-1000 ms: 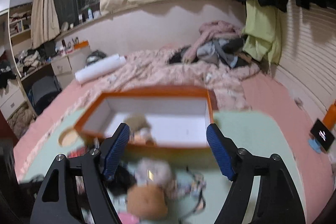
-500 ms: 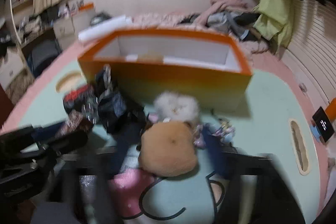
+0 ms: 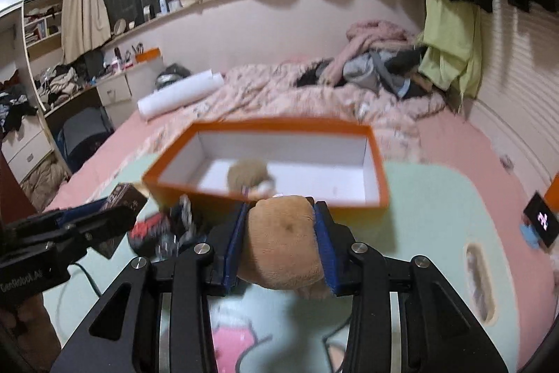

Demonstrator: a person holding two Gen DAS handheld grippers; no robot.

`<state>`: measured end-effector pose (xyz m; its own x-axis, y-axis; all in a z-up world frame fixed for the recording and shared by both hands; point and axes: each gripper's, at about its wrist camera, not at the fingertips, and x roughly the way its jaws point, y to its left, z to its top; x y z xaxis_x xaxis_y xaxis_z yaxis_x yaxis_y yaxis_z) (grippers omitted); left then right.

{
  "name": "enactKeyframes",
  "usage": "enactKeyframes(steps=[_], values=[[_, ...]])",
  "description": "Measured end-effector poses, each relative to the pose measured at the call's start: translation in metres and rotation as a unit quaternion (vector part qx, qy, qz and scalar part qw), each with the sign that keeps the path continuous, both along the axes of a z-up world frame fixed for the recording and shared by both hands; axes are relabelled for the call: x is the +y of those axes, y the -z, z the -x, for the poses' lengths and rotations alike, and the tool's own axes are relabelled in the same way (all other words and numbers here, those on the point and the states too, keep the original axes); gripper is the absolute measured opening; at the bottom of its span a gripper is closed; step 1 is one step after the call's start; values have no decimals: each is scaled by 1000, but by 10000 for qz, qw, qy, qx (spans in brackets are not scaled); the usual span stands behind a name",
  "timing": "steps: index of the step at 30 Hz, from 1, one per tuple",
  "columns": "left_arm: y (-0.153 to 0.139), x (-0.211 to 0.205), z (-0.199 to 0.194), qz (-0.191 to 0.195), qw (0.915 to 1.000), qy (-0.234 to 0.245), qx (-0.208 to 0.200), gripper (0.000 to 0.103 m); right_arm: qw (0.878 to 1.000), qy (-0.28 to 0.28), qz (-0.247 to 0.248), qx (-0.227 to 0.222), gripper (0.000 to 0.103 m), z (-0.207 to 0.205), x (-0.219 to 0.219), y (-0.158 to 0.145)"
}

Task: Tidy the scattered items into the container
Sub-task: 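Place the brown plush in the box with the right tool while the left tool drops the card box in, then grasp the beaded charm with the right tool while the left tool grasps the red-and-black box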

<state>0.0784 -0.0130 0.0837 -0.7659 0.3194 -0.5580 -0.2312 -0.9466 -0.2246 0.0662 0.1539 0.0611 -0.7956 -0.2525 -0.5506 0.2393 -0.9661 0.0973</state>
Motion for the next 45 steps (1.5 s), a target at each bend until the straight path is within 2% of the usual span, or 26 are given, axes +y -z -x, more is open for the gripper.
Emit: enactKeyframes(steps=[6,10,12,14,17,18,23,29,33,35,41,45], values=[[-29,8,41,-5,9998,13,198,39,9992,17,-40,403,40,25,-4,-25],[-36,10,64,8,9996,-8,277,39,9987,29,7,514,40,42,-3,-35],[-30,10,77,16,9999,1,145,40,9986,50,-1,532,42,51,-3,-35],[-17,10,92,22,9999,-22,-154,46,9989,80,0,454,48,63,-4,-30],[0,3,103,-154,9988,-102,-464,56,9997,166,83,154,69,78,1,-16],[3,0,105,-188,9985,-119,-509,57,9997,198,164,48,72,83,4,-11],[11,-9,107,-179,9980,-269,-549,58,9994,259,201,-58,72,88,11,-2],[14,-14,105,-182,9975,-341,-589,58,9992,259,288,-92,72,87,13,-4],[9,-33,88,-22,9977,-564,-365,58,9992,273,293,-13,72,78,18,-10],[11,-42,77,96,9978,-538,-387,58,9991,260,316,60,72,71,23,-14],[48,-47,46,611,9933,-69,-979,58,9989,311,322,115,72,43,46,-14],[70,-33,43,1078,9878,11,-1124,58,9981,494,324,-165,72,26,64,-1]])
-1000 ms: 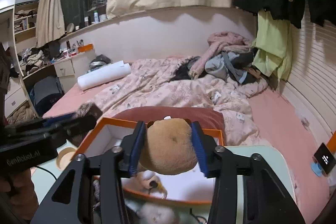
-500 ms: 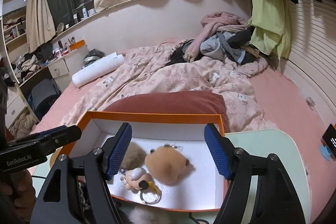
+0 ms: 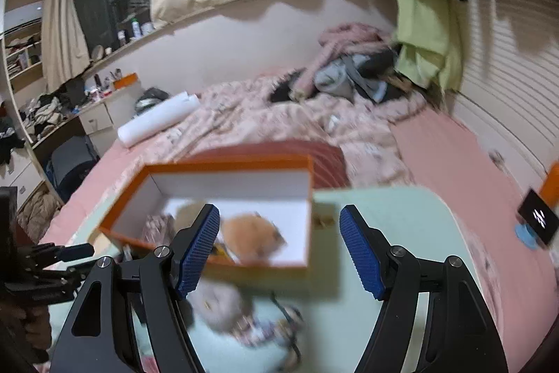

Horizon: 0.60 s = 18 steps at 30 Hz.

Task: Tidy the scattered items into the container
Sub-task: 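Grasp the beaded charm with the right tool while the left tool grasps the red-and-black box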

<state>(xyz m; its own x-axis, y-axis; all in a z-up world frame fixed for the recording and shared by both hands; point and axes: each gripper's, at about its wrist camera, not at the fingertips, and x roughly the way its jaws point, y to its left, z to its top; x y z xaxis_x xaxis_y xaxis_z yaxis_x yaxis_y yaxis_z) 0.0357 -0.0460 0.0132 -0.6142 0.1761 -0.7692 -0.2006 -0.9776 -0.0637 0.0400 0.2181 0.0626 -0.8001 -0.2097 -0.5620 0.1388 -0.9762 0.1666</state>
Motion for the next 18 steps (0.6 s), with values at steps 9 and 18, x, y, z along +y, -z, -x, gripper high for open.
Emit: enactKeyframes(steps=[9,18], values=[[14,6,-6,176,9998,97,-39,38,9932,-193,-292,-1109,72,-12,-2,44],[0,-15,-25,-210,9992,-269,202,38,9861,-370,-728,-1448,56,-3,-27,66]])
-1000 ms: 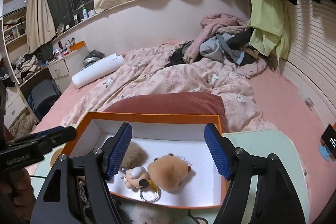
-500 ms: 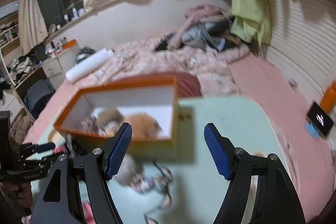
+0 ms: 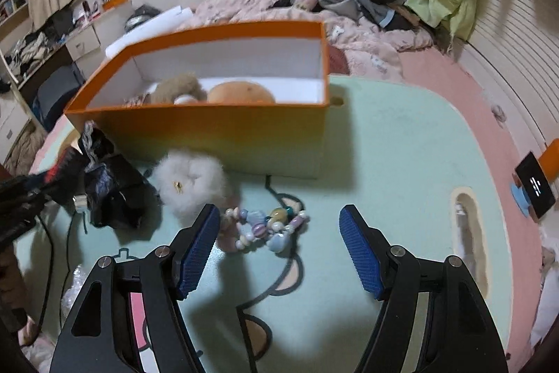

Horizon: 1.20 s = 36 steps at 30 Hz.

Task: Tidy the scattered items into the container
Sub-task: 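Grasp the beaded charm with the right tool while the left tool grasps the red-and-black box, then release the charm and the red-and-black box into the orange box with both tools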

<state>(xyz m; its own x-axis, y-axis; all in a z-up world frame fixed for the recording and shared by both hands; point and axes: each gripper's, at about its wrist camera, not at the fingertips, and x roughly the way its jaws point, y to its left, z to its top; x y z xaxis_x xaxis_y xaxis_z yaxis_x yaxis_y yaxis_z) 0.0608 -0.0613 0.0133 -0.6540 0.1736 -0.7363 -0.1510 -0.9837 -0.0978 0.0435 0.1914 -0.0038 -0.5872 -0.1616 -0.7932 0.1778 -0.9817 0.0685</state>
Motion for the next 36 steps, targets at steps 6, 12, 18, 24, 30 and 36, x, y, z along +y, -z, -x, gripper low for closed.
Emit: enactKeyframes(steps=[6,12,18,24,30,36], values=[[-21,0,-2,-206,9995,30,243,38,10000,-29,13,-3,18,-5,0,-2],[-48,8,3,-545,9970,244,490,38,9988,-15,307,392,18,-15,9,-28],[-77,22,29,-796,9935,375,722,38,9926,-233,486,1091,18,2,-4,-74],[-93,38,62,-757,9925,395,880,38,9882,-315,556,1390,19,31,-22,-92],[-79,53,105,-624,9953,357,653,40,9885,-385,757,1252,23,67,-35,-86],[-69,47,109,-678,9952,276,648,68,9899,-218,865,1104,63,81,-28,-78]])
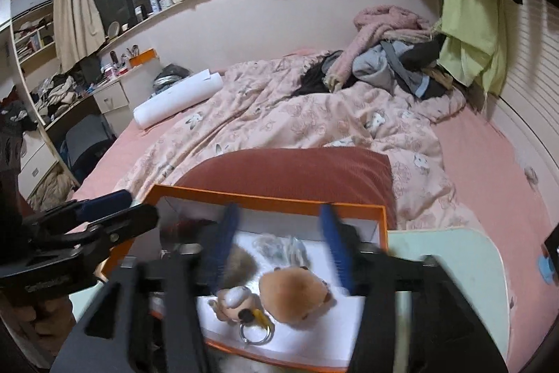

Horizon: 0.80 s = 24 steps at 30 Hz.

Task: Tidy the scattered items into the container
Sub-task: 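Release the charm and the red-and-black box into the orange box with both tools, then grasp the white fluffy ball with the right tool while the left tool grasps the silver jar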

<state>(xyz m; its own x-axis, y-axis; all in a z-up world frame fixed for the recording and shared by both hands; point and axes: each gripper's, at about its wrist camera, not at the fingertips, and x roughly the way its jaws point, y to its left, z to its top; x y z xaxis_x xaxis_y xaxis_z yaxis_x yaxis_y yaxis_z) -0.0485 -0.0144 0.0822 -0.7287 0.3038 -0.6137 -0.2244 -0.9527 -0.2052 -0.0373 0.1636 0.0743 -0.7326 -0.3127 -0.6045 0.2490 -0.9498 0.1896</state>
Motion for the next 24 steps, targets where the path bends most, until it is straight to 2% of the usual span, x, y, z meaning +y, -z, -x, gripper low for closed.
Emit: enactKeyframes(steps=[7,14,19,24], values=[[4,-7,-7,20,9999,-55,-101,68,9994,176,273,-134,64,-3,16,6],[4,-14,-43,108,9999,-63,-95,73,9989,21,452,87,64,-32,20,-4],[23,-19,-86,263,9989,153,-367,74,9994,-321,126,82,64,-71,11,6],[63,-18,-114,511,9938,176,-972,74,9990,-283,-265,-207,64,-102,7,32]])
